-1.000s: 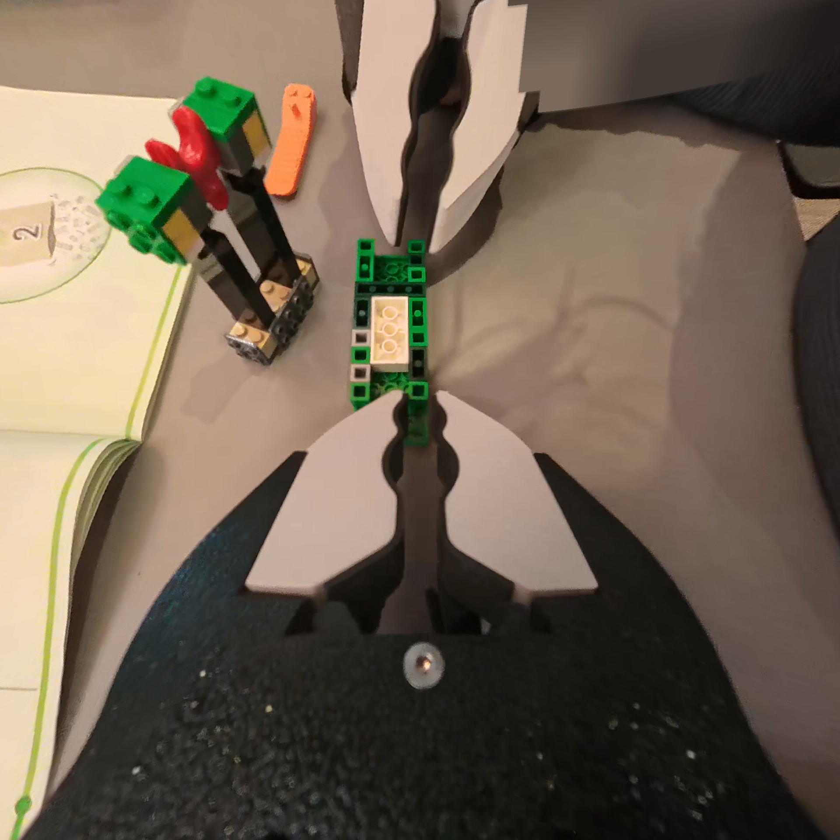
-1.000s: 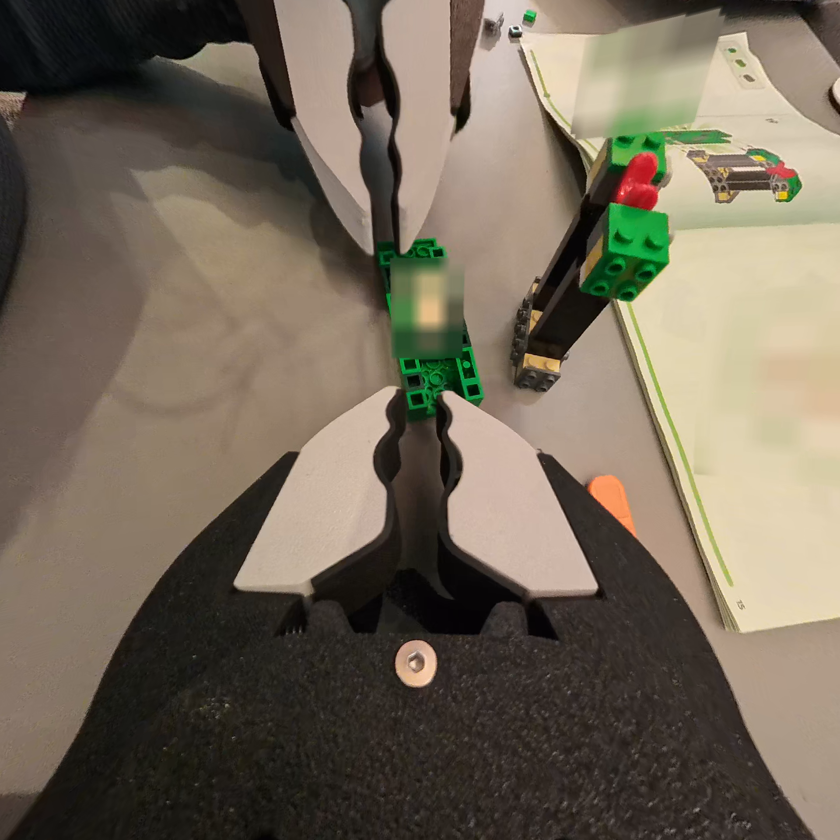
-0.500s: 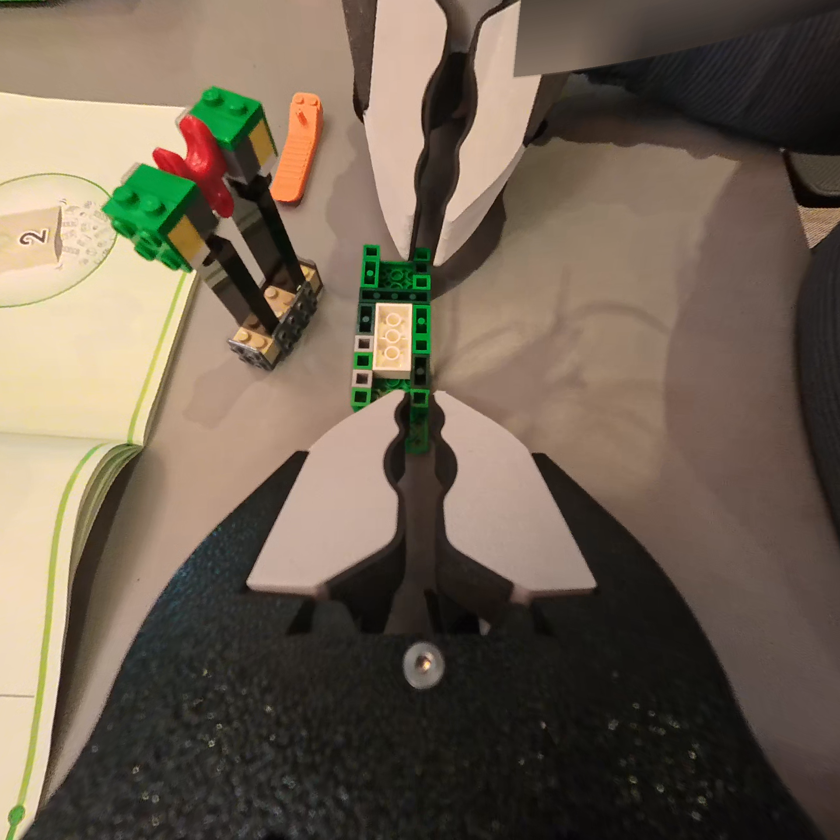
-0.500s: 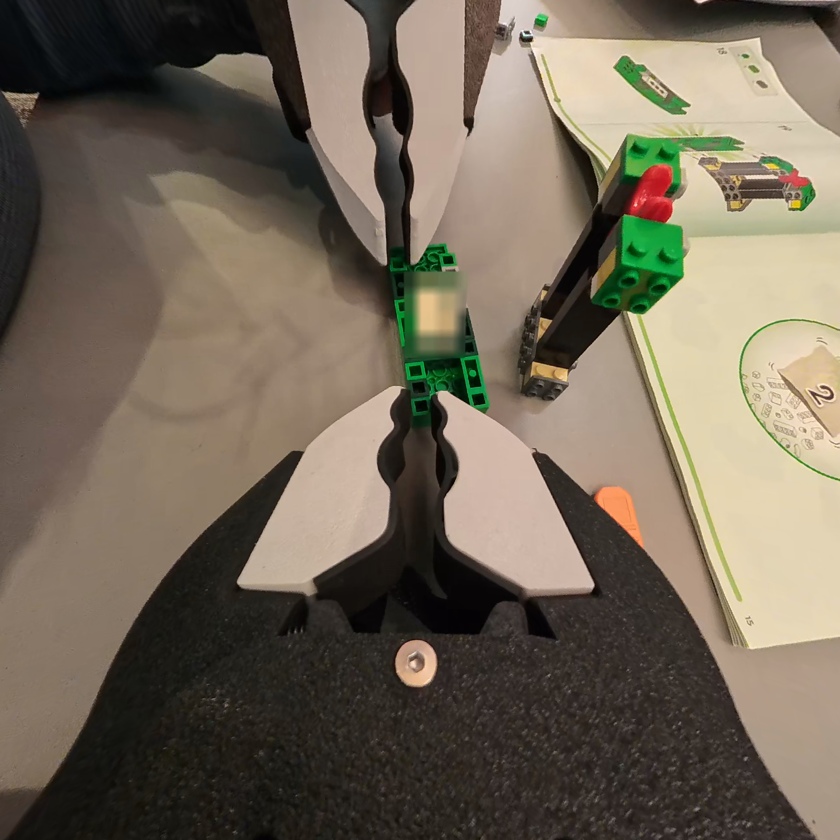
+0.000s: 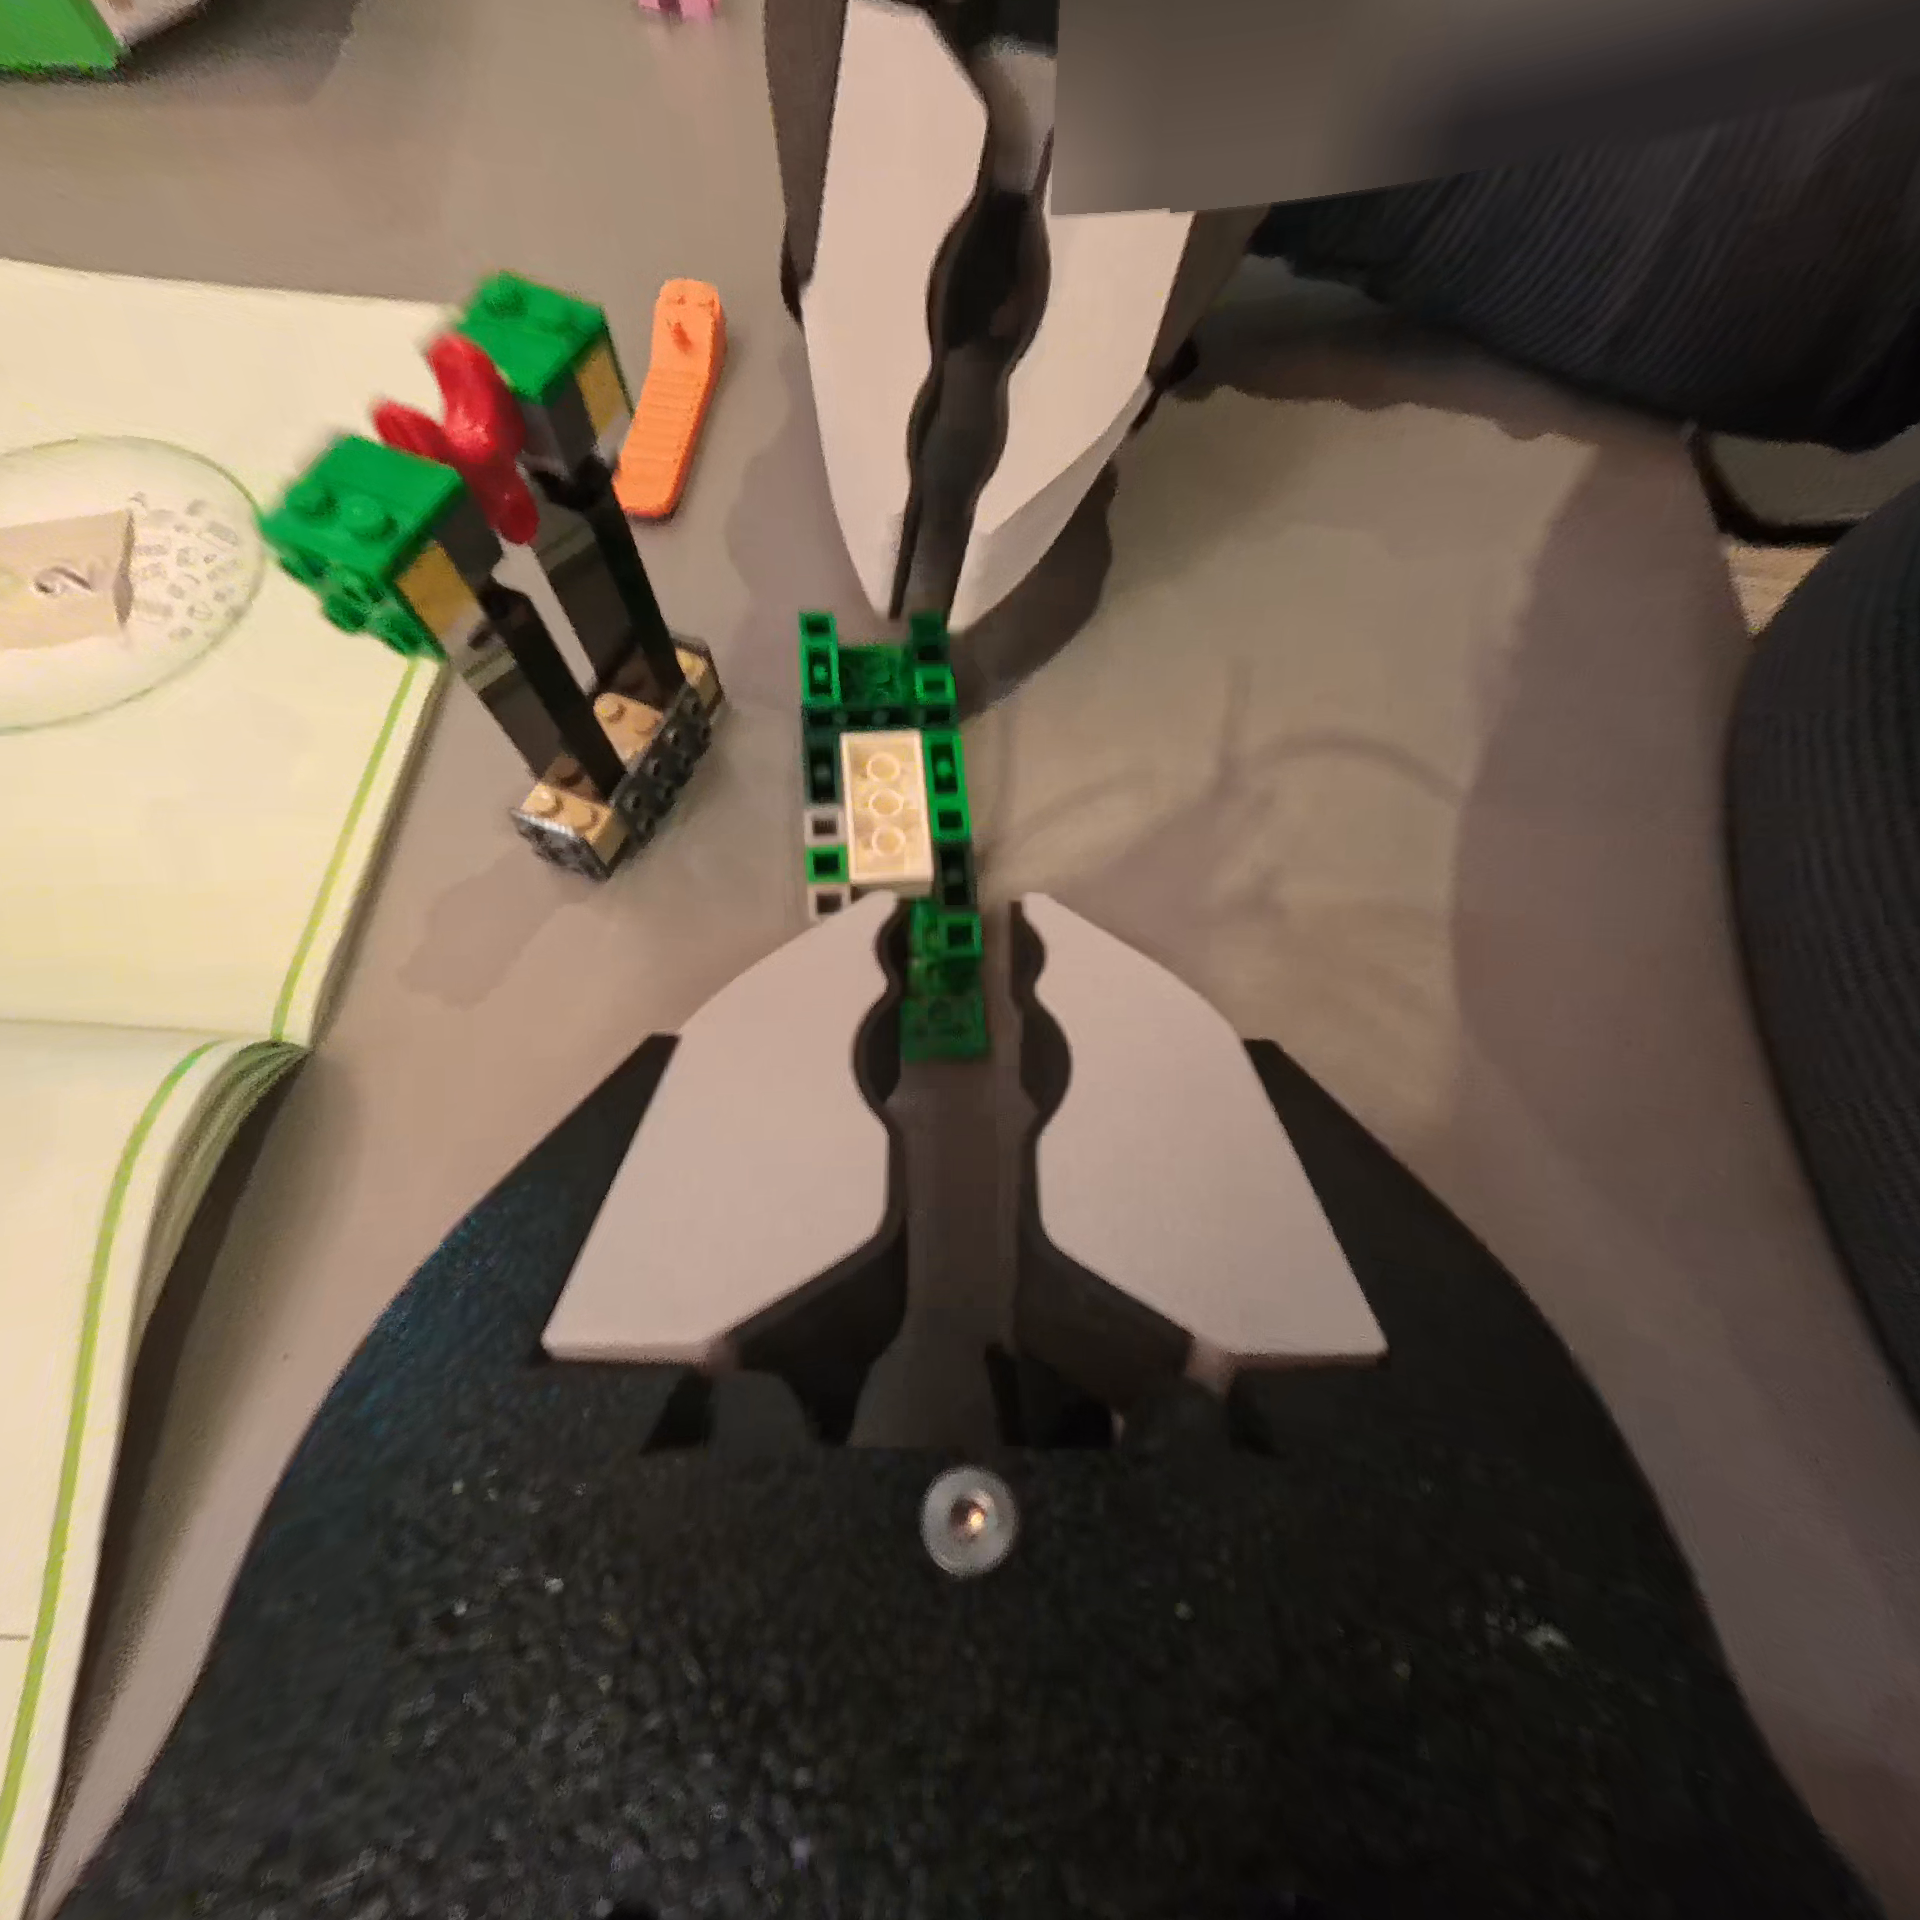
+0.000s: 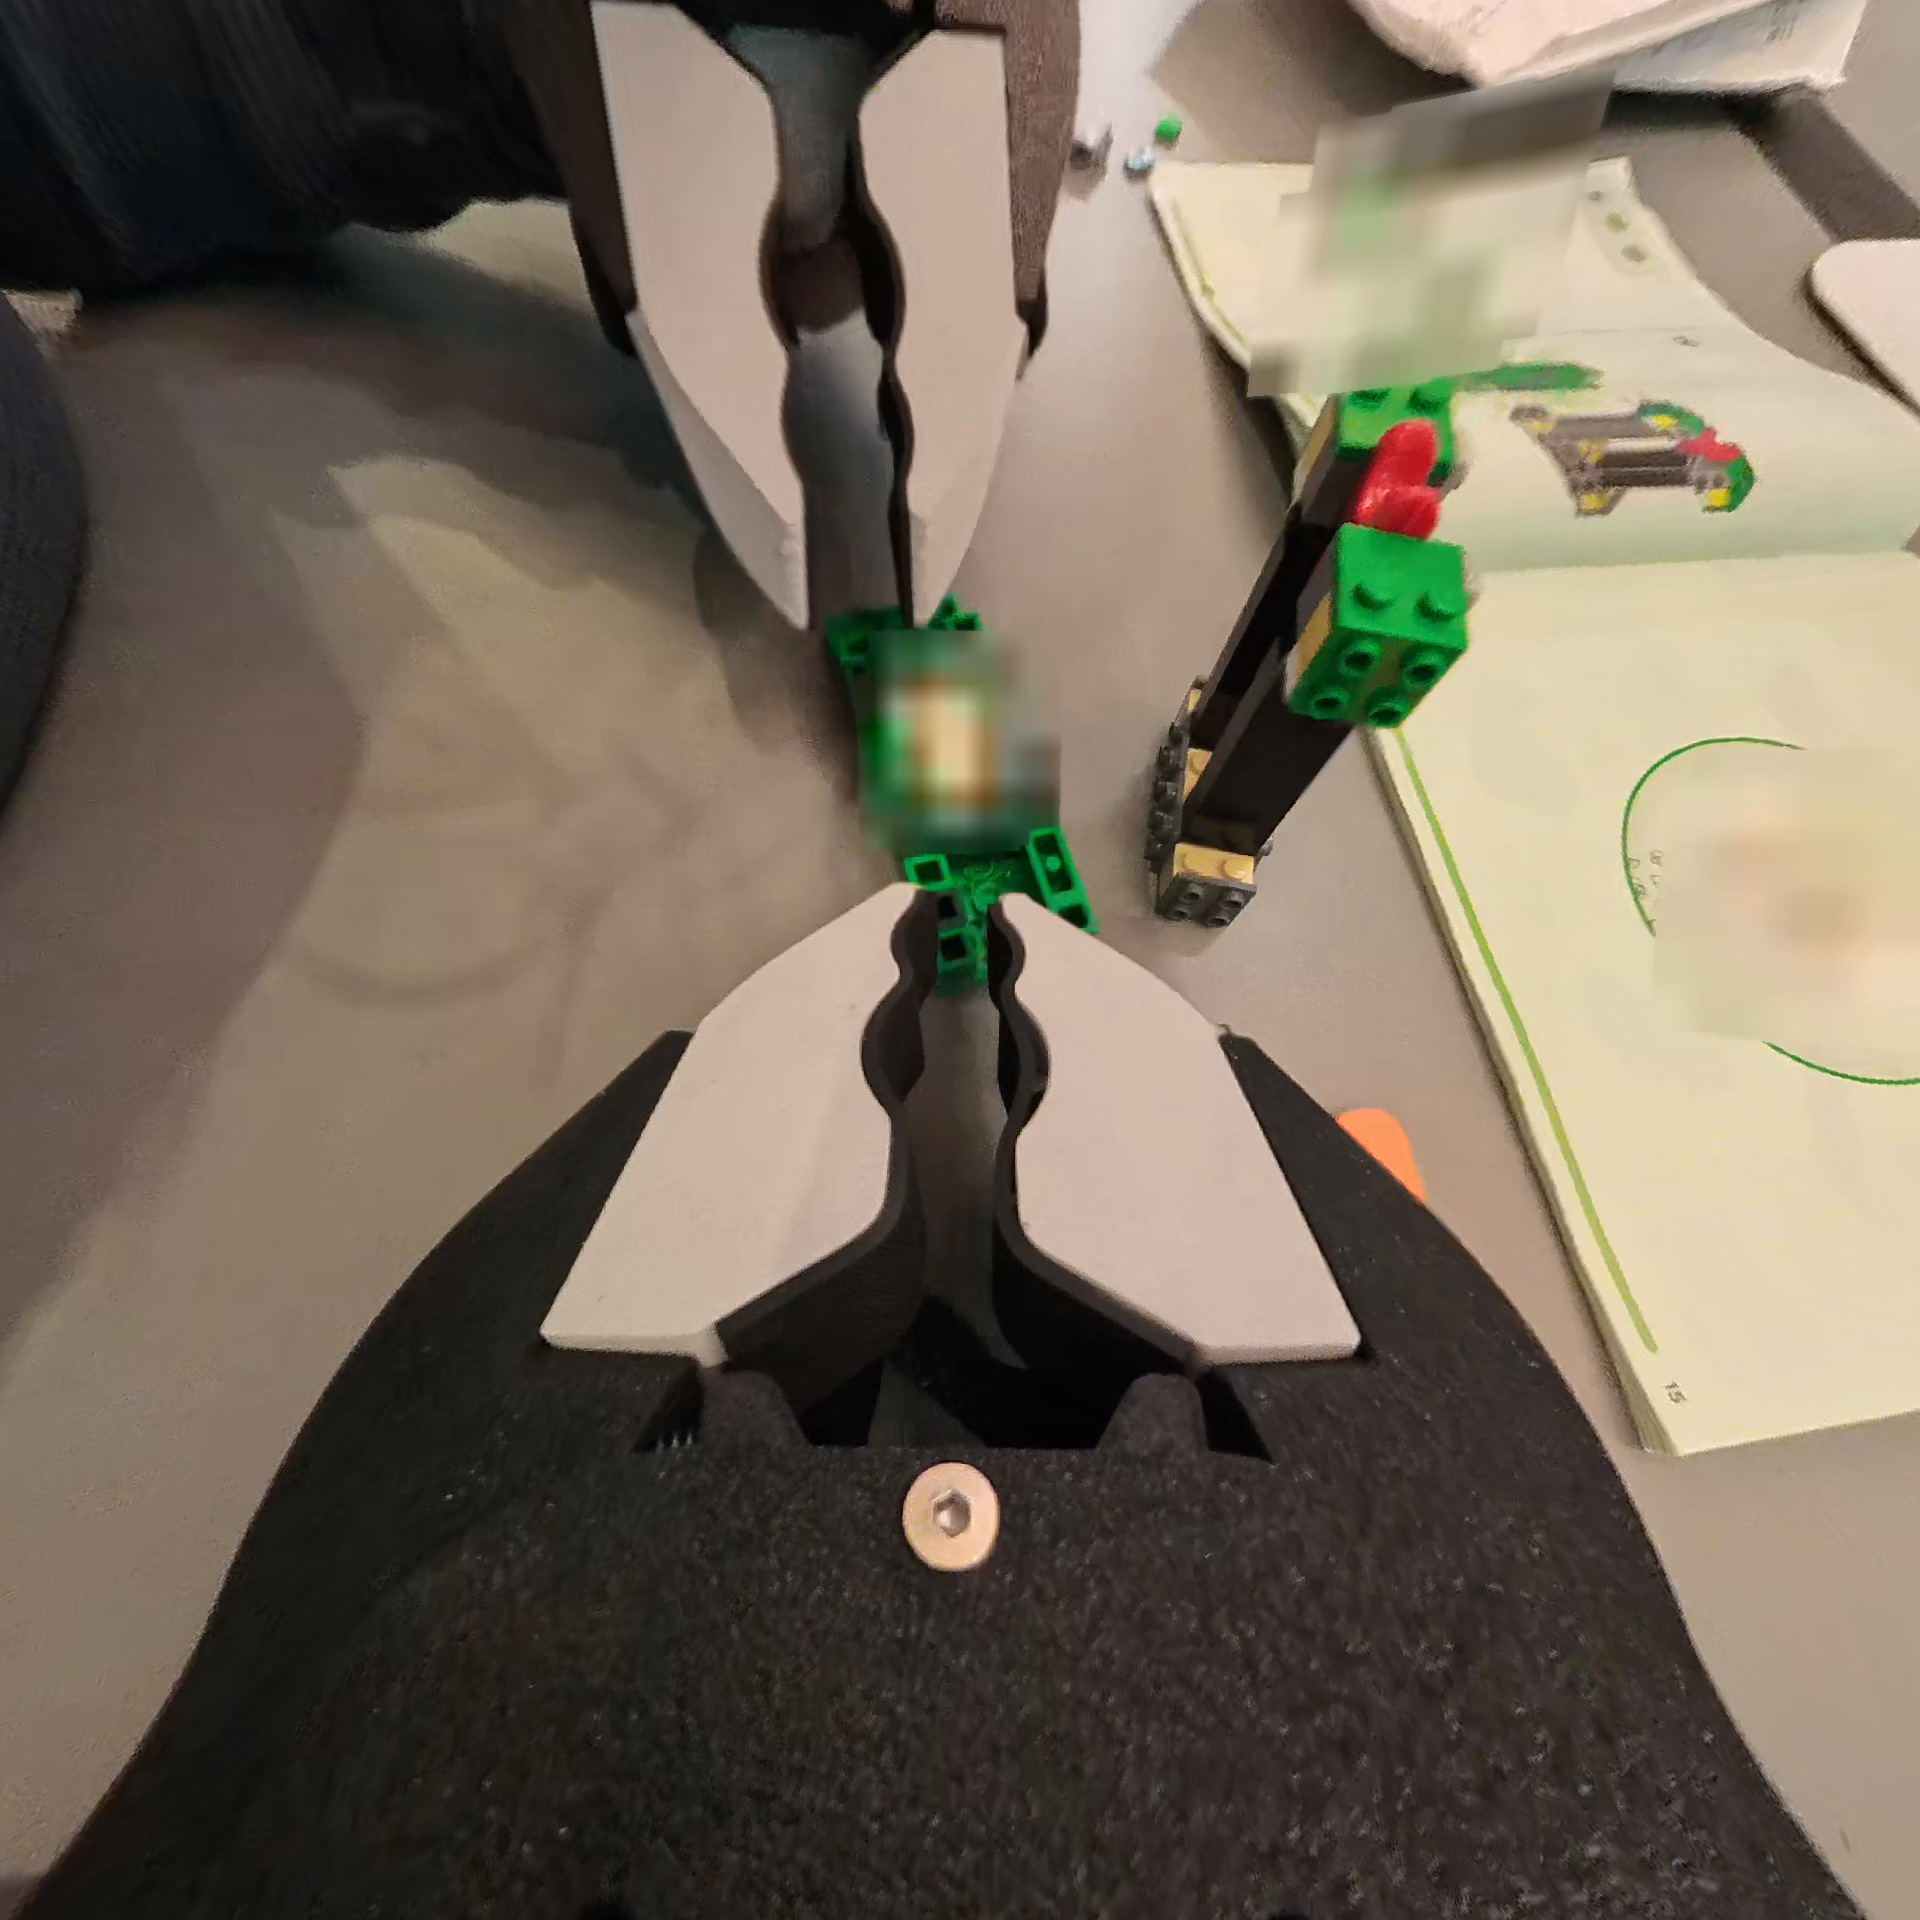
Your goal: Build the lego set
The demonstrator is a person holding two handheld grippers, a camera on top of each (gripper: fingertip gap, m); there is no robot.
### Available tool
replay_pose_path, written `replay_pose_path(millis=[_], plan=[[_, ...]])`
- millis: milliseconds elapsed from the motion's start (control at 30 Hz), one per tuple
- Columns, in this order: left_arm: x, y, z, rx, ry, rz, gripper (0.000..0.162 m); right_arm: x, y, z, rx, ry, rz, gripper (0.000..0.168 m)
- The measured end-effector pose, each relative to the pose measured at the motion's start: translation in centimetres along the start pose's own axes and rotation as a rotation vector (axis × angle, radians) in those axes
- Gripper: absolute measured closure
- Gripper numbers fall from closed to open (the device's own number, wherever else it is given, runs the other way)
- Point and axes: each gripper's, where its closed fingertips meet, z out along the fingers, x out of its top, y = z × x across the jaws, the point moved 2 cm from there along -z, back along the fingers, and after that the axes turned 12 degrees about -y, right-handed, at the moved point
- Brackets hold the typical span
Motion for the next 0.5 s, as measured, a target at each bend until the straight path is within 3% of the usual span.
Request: replay_pose_path(millis=[133,267,500], plan=[[1.6,-0.2,-1.3,0.007,0.12,-0.022,0.131,0.8,0.4,-0.4,-0.007,0.066,0.031,0.143],[0.4,-0.6,0.4,0.037,-0.007,-0.048,0.108,0.3,0.4,0.5,-0.009,-0.01,0.03,0.128],[0.4,-0.6,1.7,0.065,-0.071,-0.043,0.105,0.3,0.3,0.7,-0.017,-0.021,0.007,0.131]])
